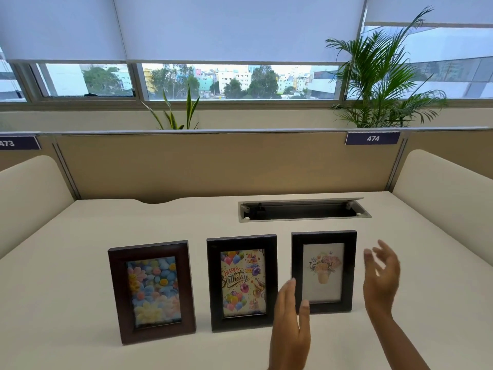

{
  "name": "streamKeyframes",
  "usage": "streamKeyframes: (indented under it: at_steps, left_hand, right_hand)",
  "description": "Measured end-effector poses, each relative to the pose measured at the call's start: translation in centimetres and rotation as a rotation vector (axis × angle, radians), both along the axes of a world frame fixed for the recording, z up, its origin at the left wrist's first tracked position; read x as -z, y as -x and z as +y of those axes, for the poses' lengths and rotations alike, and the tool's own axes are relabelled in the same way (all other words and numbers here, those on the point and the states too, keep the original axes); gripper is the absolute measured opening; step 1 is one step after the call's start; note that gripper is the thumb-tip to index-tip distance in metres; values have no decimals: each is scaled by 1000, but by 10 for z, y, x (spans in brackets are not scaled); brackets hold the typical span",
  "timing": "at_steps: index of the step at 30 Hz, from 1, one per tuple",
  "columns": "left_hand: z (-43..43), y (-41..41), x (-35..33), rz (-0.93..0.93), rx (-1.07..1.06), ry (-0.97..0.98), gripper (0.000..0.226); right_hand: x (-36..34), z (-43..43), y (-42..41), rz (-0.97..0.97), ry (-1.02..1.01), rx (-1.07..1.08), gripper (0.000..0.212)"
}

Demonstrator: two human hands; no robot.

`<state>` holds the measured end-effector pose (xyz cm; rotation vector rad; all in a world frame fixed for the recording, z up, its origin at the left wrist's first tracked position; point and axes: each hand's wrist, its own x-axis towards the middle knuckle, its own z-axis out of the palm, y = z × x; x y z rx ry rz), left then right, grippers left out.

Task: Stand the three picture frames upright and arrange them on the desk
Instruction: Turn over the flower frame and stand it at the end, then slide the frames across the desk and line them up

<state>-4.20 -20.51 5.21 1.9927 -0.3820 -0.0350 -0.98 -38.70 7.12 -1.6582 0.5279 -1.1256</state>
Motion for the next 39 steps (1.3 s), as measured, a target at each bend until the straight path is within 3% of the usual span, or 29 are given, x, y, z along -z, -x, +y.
streamKeyframes:
  at_steps: [3,6,9,12,16,21,24,28,33,39]
  left_hand:
    - [25,-12,-18,-410,-14,-19,41]
    - [50,-35,-35,-753,-118,-26,37]
    - [78,-56,-53,-802,-216,-63,40]
    - [106,-72,-57,-809,-367,-120,44]
    - [151,-85,-40,-776,-557,-249,43]
    - [200,-81,1,-685,-655,-409,51]
    - [220,-74,22,-527,-746,-355,59]
    - [237,-70,40,-282,-869,-206,49]
    - [261,-65,58,-60,-739,1,41]
    - [298,-75,63,84,-561,42,35]
  right_hand:
    - [-26,14,-3,-146,144,96,34]
    - [-49,38,-7,-216,243,34,36]
    - [-62,75,-14,-264,293,-74,23]
    - [-67,120,-17,-272,384,-210,27]
    - [-53,179,-14,-193,417,-473,28]
    - [-10,236,-4,50,495,-665,37]
    - [17,258,-1,277,420,-819,44]
    - [41,273,-2,532,348,-905,51]
    - [57,282,-8,758,295,-916,53]
    - [61,285,-16,804,235,-860,46]
